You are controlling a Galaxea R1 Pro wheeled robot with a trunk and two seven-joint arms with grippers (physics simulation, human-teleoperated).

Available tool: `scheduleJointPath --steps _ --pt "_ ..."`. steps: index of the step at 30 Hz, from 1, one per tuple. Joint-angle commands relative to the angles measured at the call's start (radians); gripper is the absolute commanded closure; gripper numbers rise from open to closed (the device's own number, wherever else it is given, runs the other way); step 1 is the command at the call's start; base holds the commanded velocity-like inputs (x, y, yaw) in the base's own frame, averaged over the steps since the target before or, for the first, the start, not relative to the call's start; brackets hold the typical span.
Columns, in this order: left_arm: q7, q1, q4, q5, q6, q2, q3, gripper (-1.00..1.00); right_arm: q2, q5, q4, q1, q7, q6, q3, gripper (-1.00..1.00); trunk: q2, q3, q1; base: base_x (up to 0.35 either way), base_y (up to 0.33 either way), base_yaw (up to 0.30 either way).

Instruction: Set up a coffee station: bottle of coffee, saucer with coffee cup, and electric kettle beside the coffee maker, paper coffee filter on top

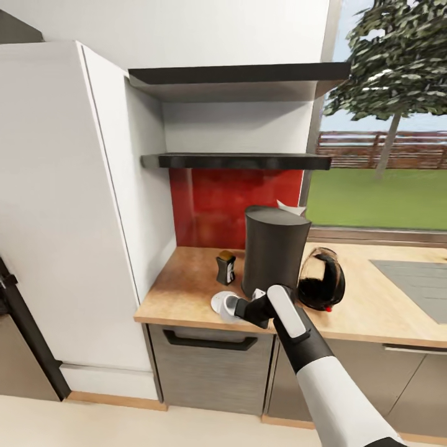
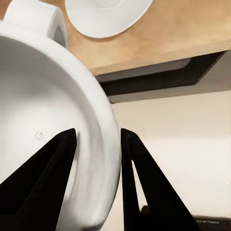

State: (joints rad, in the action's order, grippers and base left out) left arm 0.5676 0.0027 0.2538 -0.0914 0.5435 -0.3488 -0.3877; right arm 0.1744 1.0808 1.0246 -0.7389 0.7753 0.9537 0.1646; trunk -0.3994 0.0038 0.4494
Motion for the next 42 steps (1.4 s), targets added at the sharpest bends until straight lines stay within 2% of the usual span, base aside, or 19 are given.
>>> scheduleJointPath --steps 1,11,18,21,25,27,33,42 --pt "0.004 0.000 0.001 -0.010 0.003 0.001 -0.008 -1.00 0.000 0.011 0.000 0.000 0.011 0.000 0.000 1.00 -0.001 0.000 0.001 0.132 0.275 0.000" --pt "0.005 0.000 0.001 -0.010 0.003 -0.001 -0.008 -1.00 0.000 0.012 -0.001 0.000 0.012 -0.006 0.002 1.00 -0.001 0.000 0.001 0.116 0.281 0.000" --pt "0.005 0.000 0.001 -0.012 0.003 -0.001 -0.004 -1.00 0.000 0.010 0.000 0.000 0.028 -0.006 0.001 1.00 -0.001 0.000 0.001 0.022 0.072 0.000" --pt "0.006 0.002 0.000 -0.014 0.004 -0.001 0.000 -1.00 0.000 0.009 0.000 0.000 0.072 -0.017 0.001 1.00 -0.001 0.000 0.001 0.003 0.009 0.000" --pt "0.013 0.005 -0.026 -0.018 0.010 -0.002 0.009 -1.00 0.000 0.013 0.001 0.000 0.244 -0.101 -0.001 1.00 -0.001 0.000 0.001 0.001 0.002 0.000" --pt "0.014 0.005 -0.039 -0.030 0.012 -0.002 0.016 -1.00 0.000 0.015 0.002 0.000 0.292 -0.132 0.000 1.00 -0.001 0.000 0.001 0.000 0.000 0.000" --pt "0.014 0.005 -0.047 -0.073 0.010 -0.002 0.038 -1.00 0.000 0.017 0.003 0.000 0.322 -0.152 0.001 1.00 -0.001 0.000 0.001 0.000 0.000 0.000" --pt "0.014 0.005 -0.048 -0.082 0.009 -0.003 0.039 -1.00 0.000 0.016 0.003 0.000 0.327 -0.156 0.001 1.00 -0.001 0.000 0.001 0.000 0.000 -0.129"
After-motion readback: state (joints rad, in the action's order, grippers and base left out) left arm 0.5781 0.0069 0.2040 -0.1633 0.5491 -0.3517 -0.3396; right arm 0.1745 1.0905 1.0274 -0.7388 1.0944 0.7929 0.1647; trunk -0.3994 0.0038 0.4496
